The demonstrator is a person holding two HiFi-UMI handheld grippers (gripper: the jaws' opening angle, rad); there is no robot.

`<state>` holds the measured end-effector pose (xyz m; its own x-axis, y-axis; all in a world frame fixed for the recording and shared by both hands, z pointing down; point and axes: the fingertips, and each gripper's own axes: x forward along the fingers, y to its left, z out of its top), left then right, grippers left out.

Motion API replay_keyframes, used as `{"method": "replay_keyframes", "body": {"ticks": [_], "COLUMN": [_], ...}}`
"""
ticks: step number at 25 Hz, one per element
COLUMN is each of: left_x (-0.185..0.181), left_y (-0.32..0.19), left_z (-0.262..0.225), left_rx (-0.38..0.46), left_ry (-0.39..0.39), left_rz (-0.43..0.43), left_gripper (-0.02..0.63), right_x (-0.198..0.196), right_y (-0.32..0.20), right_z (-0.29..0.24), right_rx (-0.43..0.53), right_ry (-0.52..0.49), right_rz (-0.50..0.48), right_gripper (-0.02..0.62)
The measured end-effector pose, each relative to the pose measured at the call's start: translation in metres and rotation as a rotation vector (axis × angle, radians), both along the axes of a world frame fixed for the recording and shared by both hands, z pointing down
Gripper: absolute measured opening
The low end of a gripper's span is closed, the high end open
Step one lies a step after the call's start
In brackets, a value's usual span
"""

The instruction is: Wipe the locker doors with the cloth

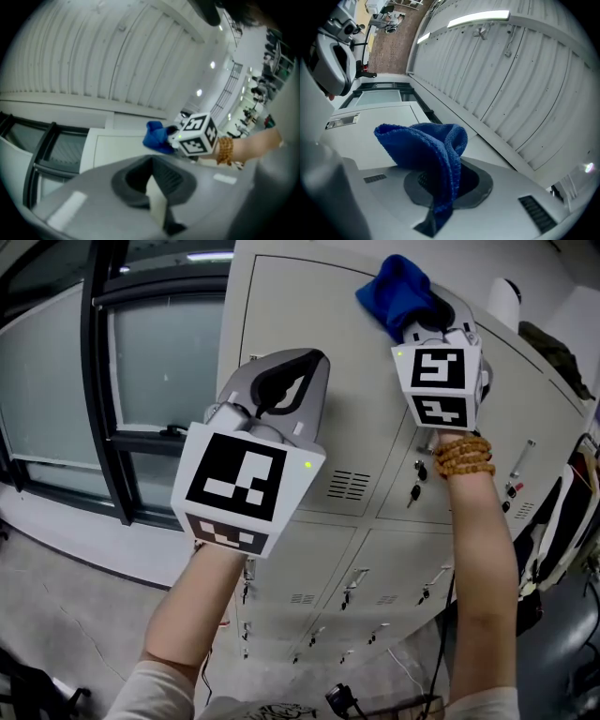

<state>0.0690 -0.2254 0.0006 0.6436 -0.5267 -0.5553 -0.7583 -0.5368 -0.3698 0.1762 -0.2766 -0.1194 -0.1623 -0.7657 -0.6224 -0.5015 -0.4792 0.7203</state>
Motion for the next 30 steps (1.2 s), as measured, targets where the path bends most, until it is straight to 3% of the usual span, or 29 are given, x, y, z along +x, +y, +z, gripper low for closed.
{"method": "replay_keyframes", "body": {"ticks": [5, 17, 26, 30], "left_x": [0.003, 0.013, 0.006, -0.007], "left_y": [-0.006, -0.015, -0.012, -0.011], "left_z": [0.017, 0.116, 0.177, 0.229], "left_rx": [-0.035, -0.199, -0.306, -0.398], "left_ry": [-0.018, -0.038, -0.020, -0.015], "left_rz": [0.003, 0.028, 0.021, 0.017], "left_gripper": [0.002, 0.002, 0.002, 0.002], "right_x": [0.002, 0.002, -0.017, -0.023], "right_y": [0.002, 0.001, 0.045, 0.077], "right_z": [0.028, 0.207, 0.295, 0.350], "right_rx": [-0.033, -0.269, -0.534, -0.582], "right_ry": [-0.049, -0.110, -0.491, -0.643], "right_rz": [-0.049, -0.115, -0.465, -0.491], "right_gripper": [0.029, 0.029, 0.028, 0.028]}}
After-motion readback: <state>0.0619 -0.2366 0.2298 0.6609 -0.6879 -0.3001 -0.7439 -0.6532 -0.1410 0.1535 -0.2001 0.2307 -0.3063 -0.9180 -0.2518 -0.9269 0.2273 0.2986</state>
